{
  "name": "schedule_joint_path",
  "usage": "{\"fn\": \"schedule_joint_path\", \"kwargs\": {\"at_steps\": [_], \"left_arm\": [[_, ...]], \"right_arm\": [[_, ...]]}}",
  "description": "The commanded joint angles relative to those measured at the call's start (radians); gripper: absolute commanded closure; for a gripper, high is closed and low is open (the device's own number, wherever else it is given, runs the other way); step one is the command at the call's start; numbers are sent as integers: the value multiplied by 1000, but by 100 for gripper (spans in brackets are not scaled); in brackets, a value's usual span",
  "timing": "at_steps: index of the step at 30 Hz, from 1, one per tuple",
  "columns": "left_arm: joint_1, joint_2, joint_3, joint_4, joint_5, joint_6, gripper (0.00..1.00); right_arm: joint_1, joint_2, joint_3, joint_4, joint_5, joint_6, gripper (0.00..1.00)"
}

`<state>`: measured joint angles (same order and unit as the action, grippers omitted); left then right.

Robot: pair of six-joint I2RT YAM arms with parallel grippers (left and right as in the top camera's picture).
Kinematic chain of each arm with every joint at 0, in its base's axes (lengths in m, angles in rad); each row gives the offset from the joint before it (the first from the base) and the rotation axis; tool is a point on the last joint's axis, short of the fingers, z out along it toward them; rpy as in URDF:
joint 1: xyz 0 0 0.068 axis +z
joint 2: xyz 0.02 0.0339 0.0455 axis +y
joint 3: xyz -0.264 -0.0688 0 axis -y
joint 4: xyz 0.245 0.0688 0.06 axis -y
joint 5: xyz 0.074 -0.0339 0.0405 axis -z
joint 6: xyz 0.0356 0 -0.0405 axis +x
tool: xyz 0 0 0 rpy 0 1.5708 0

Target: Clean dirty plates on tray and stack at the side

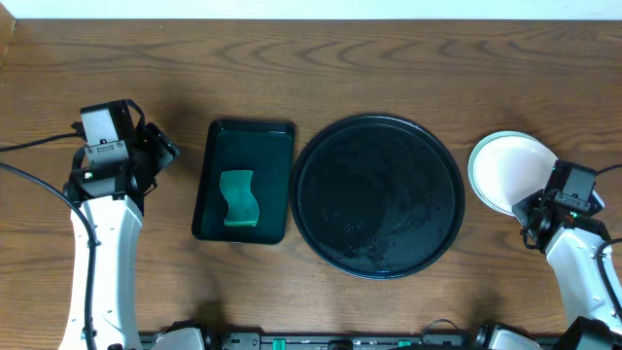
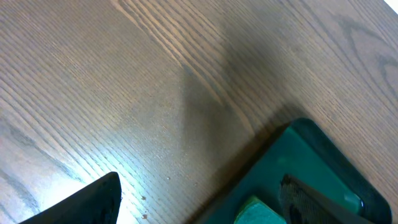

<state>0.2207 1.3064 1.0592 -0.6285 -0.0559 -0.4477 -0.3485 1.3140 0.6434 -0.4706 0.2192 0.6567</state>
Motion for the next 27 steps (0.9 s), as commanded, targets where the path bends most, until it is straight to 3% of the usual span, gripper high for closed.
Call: {"fn": "schedule_joint_path", "kwargs": {"at_steps": [1, 9, 13, 18, 20, 24, 27], "left_arm": [[3, 0, 16, -3, -13, -1, 19], [3, 0, 16, -3, -13, -1, 19], [3, 0, 16, -3, -13, -1, 19], [3, 0, 16, -3, -13, -1, 19], [3, 0, 16, -3, -13, -1, 19], [3, 0, 16, -3, -13, -1, 19], [3, 0, 16, -3, -13, -1, 19]], "right_arm": [[-3, -1, -6, 14, -11, -26, 95], [-3, 58, -7, 22, -11, -26, 92], [-3, 97, -7, 35, -10, -26, 99], [-3, 95, -3, 80, -12, -27, 98], [-3, 84, 2, 79, -25, -63, 91], [-3, 50, 15, 77, -164, -249, 54], [-3, 8, 30, 55, -237, -370, 44]]}}
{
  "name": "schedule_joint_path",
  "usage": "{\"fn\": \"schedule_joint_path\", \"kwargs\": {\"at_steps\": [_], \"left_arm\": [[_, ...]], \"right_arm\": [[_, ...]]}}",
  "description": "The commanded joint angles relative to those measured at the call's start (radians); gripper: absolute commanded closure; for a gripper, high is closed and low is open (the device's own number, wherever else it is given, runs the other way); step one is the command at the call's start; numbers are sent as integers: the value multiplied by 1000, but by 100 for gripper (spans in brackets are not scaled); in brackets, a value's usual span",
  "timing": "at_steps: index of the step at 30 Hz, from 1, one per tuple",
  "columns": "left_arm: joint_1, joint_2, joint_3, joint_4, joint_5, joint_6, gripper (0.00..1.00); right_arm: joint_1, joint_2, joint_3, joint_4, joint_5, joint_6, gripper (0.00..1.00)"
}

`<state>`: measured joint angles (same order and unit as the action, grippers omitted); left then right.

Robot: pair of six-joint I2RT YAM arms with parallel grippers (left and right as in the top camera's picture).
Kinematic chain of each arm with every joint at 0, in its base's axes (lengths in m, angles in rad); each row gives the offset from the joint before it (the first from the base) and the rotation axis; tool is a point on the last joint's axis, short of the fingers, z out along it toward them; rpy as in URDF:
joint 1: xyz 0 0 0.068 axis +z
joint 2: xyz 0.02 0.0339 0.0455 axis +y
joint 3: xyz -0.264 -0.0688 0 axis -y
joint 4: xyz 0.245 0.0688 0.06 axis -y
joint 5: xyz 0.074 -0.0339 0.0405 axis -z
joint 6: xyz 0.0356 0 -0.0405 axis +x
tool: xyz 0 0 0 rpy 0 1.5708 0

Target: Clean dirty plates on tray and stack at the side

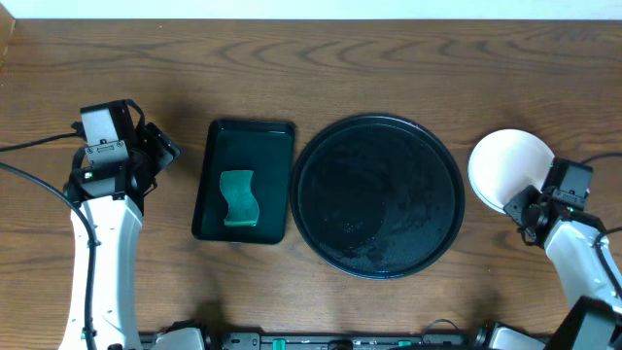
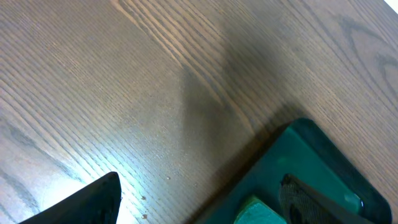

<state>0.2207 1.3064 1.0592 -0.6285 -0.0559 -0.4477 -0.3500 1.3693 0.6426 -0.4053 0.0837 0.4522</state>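
A white plate [image 1: 503, 165] lies at the table's right side, beside the round dark tray [image 1: 379, 131], whose surface looks wet and bears no plates. My right gripper [image 1: 526, 203] is at the plate's lower right edge; its jaws are too small to read. A green sponge [image 1: 239, 199] lies in a dark green rectangular tray [image 1: 222, 136]. Left of that tray, my left gripper [image 1: 166, 152] hangs open over bare wood. In the left wrist view its fingers [image 2: 90, 198] stand wide apart with nothing between them, and the sponge [image 2: 258, 211] and green tray [image 2: 298, 149] show at the lower right.
Bare wooden table [image 1: 311, 68] surrounds the trays. A cable [image 1: 29, 146] runs from the left arm toward the left edge. The table's far edge meets a white wall at the top.
The white plate showed a double rim at the right; it now reads as one flat, slightly smaller disc a little to the left. My right gripper has shifted left and up with it. The left arm has not moved.
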Motion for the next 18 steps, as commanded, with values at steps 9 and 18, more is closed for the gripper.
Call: {"fn": "schedule_joint_path", "kwargs": {"at_steps": [9, 18], "left_arm": [[3, 0, 16, -3, -13, -1, 19], [3, 0, 16, -3, -13, -1, 19]], "right_arm": [[-2, -103, 51, 85, -103, -286, 1], [-2, -103, 50, 71, -103, -286, 1]]}}
